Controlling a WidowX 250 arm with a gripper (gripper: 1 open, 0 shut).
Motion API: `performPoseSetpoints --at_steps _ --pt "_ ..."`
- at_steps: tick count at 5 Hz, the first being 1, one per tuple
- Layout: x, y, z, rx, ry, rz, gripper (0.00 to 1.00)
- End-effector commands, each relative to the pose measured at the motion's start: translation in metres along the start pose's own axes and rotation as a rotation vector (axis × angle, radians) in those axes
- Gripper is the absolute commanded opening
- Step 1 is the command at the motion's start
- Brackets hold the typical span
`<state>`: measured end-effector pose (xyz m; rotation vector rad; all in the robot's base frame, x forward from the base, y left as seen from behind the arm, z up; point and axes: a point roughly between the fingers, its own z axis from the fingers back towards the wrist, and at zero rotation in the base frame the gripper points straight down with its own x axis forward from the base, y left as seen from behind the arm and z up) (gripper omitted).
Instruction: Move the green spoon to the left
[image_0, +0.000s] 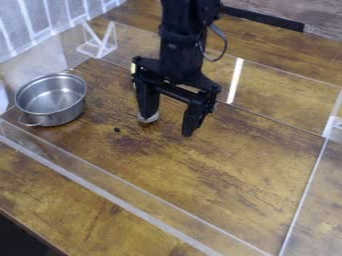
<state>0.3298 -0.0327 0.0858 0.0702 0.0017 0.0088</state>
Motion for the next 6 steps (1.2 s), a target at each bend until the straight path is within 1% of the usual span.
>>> performPoseSetpoints --at_steps 1,3,4,5,6 --pt "0.007 -0.005 0.022 0.021 -0.115 0.010 1.00" --pt "0.021 0.004 0.018 0.046 -0.174 0.036 1.00" --pt "0.022 0.008 0.021 0.048 -0.205 0.051 1.00" --pt "0.020 0.011 0.027 0.044 -0.226 0.064 1.00" --pt "0.022 0.015 0.030 0.050 -0.255 0.079 1.00"
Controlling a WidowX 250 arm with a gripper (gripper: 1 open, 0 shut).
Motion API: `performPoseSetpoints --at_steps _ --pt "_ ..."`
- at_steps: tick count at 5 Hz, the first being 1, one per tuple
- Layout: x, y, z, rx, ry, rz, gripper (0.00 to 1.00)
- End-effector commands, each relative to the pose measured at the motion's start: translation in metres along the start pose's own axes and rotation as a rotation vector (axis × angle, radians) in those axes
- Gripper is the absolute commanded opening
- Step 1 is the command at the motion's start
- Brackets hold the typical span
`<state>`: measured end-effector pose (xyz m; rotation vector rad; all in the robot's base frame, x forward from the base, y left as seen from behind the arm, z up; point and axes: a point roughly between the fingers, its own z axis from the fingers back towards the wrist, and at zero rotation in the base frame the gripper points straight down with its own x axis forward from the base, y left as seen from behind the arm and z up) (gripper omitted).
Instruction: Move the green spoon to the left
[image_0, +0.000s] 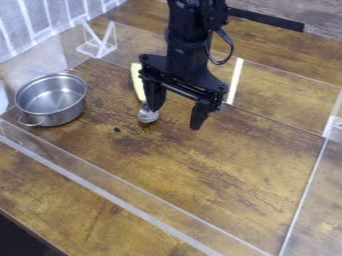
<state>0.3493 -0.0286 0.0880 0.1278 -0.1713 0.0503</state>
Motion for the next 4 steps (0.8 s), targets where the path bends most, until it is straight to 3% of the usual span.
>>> performPoseSetpoints --at_steps 1,2,4 --pt "0.007 0.014 0.030 -0.009 -0.094 0.048 1.00" --pt "0.005 0.016 0.035 -0.014 -0.106 0.060 1.00" --pt "0.013 0.003 0.052 -0.069 -0.128 0.111 1.00"
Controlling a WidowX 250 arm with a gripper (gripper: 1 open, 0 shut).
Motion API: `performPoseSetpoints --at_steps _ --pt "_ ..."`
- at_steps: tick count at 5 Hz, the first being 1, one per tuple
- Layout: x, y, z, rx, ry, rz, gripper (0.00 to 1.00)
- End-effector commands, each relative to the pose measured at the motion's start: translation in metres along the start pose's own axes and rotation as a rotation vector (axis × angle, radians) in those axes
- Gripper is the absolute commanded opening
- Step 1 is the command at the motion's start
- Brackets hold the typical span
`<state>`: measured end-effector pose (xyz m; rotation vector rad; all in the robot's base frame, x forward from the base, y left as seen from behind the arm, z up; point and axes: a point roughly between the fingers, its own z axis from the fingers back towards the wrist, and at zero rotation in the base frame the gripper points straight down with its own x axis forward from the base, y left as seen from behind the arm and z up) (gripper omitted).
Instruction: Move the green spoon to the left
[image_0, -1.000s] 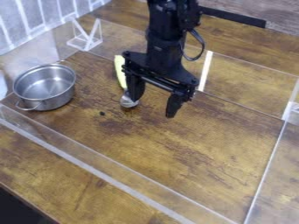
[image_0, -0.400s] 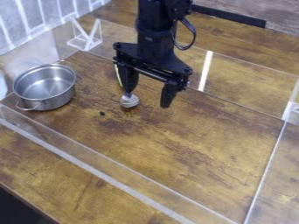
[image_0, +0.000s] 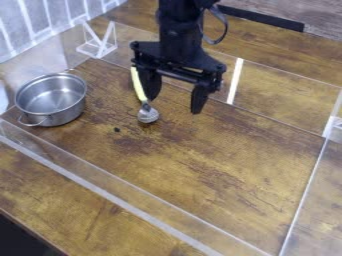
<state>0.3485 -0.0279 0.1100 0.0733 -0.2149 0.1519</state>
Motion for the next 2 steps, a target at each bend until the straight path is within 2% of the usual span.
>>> performPoseSetpoints --at_steps 1,2 --pt "0.017 -0.017 0.044 -0.072 -0.114 0.022 1.00" --pt "0.024 -0.036 0.058 -0.105 -0.145 0.036 1.00"
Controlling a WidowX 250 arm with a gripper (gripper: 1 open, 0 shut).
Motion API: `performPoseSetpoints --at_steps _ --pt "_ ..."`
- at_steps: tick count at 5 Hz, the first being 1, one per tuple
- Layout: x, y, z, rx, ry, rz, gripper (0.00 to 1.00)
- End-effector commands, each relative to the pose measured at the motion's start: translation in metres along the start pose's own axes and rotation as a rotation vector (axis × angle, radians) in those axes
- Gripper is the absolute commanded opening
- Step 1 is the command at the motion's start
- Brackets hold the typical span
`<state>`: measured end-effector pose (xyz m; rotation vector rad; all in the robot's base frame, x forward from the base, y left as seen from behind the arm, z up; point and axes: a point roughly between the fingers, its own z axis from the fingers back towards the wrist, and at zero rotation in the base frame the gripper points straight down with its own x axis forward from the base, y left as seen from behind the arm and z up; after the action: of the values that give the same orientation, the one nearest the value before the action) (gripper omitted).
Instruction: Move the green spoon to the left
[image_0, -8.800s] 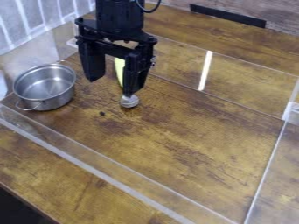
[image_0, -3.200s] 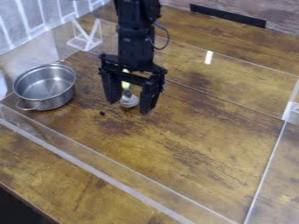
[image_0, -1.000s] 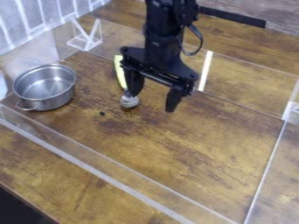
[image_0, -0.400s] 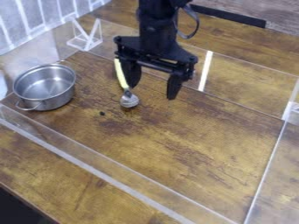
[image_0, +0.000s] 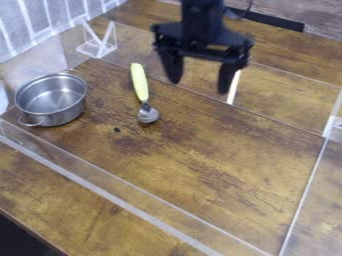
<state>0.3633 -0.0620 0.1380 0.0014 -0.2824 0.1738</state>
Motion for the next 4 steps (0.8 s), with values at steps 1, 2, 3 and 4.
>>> performPoseSetpoints --at_steps 1,2,3,4 --pt "0.006 -0.017 0.028 -0.059 -0.075 0.001 1.00" --pt "0.001 -0.018 0.022 -0.056 -0.068 0.002 1.00" --pt "0.000 -0.014 0.016 -0.045 -0.065 0.004 1.00" --pt "0.000 -0.010 0.009 -0.036 -0.068 0.004 1.00"
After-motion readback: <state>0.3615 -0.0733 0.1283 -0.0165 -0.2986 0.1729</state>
